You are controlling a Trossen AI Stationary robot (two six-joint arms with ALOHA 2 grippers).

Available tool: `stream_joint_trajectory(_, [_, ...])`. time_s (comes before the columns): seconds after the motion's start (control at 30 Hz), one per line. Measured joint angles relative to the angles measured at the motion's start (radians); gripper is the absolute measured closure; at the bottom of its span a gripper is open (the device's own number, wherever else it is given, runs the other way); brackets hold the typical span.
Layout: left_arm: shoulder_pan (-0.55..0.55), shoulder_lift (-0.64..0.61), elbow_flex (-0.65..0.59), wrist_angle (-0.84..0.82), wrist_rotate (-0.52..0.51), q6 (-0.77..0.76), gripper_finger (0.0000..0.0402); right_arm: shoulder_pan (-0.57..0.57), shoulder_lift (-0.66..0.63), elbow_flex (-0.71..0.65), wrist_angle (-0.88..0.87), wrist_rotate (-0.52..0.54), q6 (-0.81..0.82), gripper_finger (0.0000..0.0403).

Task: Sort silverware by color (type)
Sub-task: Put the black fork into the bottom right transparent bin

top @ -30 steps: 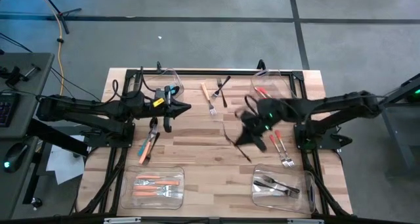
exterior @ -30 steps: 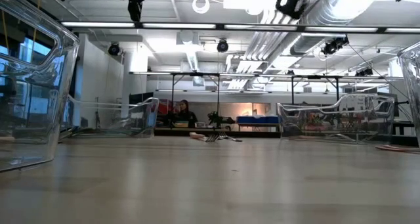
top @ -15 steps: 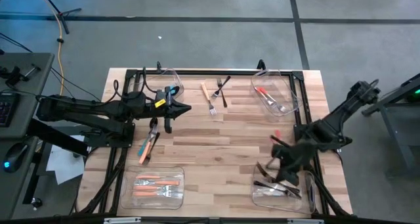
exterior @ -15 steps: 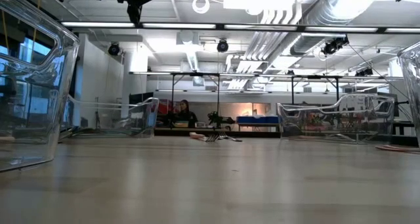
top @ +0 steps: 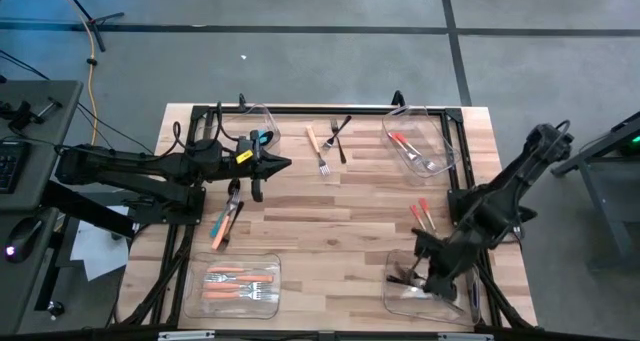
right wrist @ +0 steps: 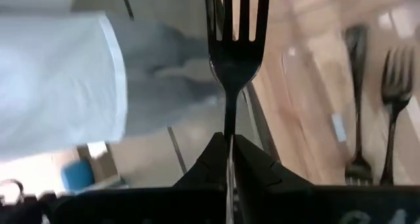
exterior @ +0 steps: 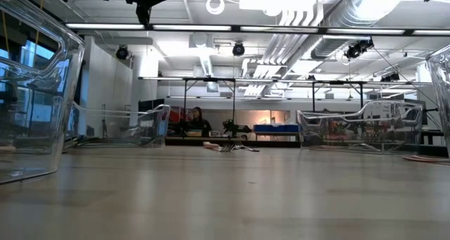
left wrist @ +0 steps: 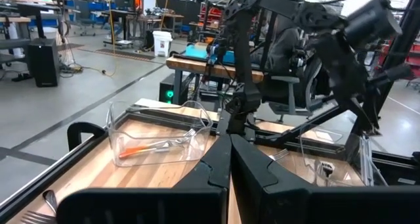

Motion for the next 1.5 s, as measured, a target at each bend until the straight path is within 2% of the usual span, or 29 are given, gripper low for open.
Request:
stream_joint_trajectory(0.17, [0.0, 0.0, 0.0, 0.0, 0.0, 0.001, 0.0401, 0.044, 0.1, 0.0, 0.02, -0.068, -0.007, 0.0403])
stream_joint_trajectory(0.5, [0.0, 0.0, 0.0, 0.0, -0.033, 0.001, 0.0401, 0.043, 0.29, 0.0, -0.105, -0.033, -0.079, 0.0403])
stream_joint_trajectory(0.6, [0.0, 0.0, 0.0, 0.0, -0.033, -0.002, 0.0401, 0.029, 0.335, 0.0, -0.105, -0.007, -0.086, 0.0403])
stream_joint_trajectory(0.97, [0.0, 0.0, 0.0, 0.0, -0.033, -0.002, 0.0401, 0.017, 0.487, 0.0, -0.118, -0.013, -0.086, 0.0403])
stream_joint_trajectory(1.3, [0.0, 0.0, -0.001, -0.001, -0.032, -0.001, 0.0401, 0.017, 0.543, 0.0, -0.116, -0.01, -0.086, 0.0402])
stream_joint_trajectory(1.5, [0.0, 0.0, -0.001, -0.002, -0.032, 0.001, 0.0402, 0.017, 0.543, 0.0, -0.115, -0.011, -0.078, 0.0385])
